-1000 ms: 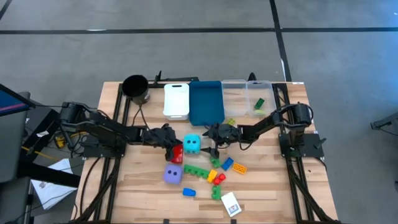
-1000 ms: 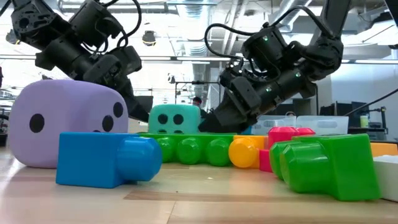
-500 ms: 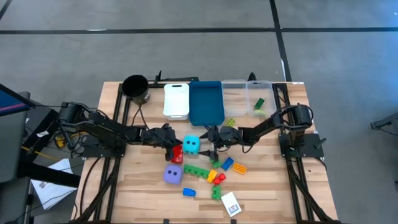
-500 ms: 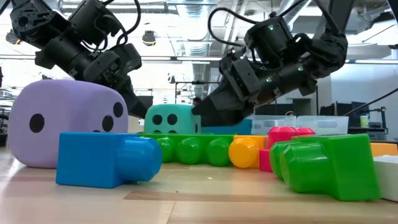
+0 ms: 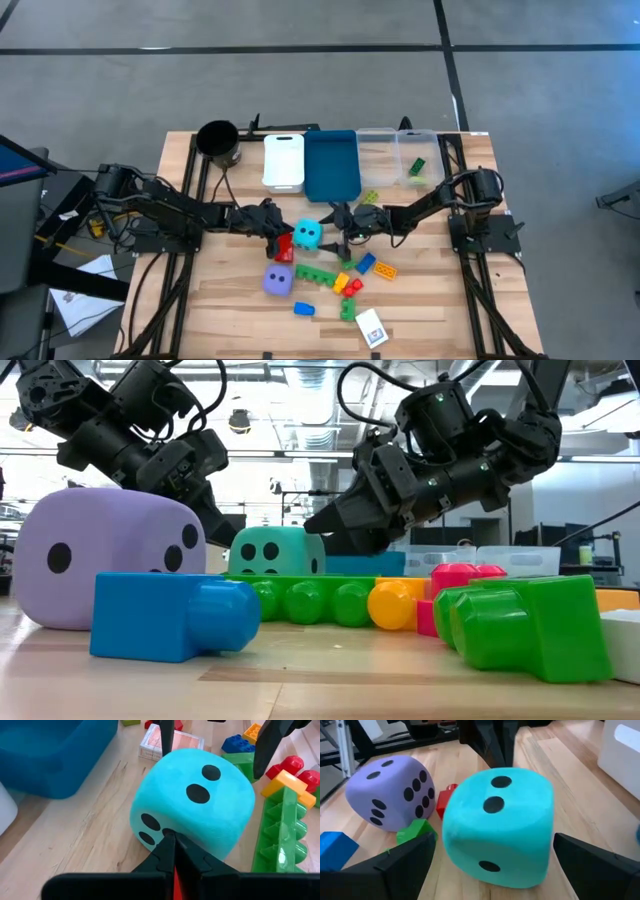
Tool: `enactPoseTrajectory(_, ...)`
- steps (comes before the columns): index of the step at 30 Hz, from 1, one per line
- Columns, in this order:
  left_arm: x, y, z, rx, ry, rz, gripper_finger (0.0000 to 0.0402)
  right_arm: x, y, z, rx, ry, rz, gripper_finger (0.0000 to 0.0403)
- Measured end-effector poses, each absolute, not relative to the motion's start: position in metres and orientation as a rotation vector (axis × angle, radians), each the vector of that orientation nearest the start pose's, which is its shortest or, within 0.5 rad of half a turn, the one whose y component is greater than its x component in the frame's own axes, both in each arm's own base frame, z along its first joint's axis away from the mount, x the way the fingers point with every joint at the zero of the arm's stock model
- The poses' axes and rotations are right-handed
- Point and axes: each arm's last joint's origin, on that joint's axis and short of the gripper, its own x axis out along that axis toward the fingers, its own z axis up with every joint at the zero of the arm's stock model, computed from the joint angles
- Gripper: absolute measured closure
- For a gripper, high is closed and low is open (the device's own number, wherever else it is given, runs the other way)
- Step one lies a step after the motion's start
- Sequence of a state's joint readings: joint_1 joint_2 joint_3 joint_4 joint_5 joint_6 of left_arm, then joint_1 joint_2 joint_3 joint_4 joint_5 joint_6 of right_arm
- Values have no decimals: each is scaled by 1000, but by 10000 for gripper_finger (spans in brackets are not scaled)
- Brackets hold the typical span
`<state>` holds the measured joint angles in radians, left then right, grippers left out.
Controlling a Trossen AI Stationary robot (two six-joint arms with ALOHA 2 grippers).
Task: Pick & Place Toys
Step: Put the large blue dice into the blue bin
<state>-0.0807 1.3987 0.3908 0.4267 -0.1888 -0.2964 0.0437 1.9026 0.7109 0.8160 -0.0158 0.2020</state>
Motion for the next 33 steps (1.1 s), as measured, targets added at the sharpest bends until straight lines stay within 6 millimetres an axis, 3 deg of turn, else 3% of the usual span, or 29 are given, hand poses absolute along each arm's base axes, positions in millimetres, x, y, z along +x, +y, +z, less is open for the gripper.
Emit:
enactPoseTrajectory(9,236,-13,136,-208,555,195,401,339,13,107,164,434,-103,5)
enactPoseTrajectory(23,236,-13,135,-202,557,215,401,333,63,120,64,377,-315,5)
enactPoseTrajectory(33,236,-13,135,-200,556,219,401,347,71,137,98,307,-304,5)
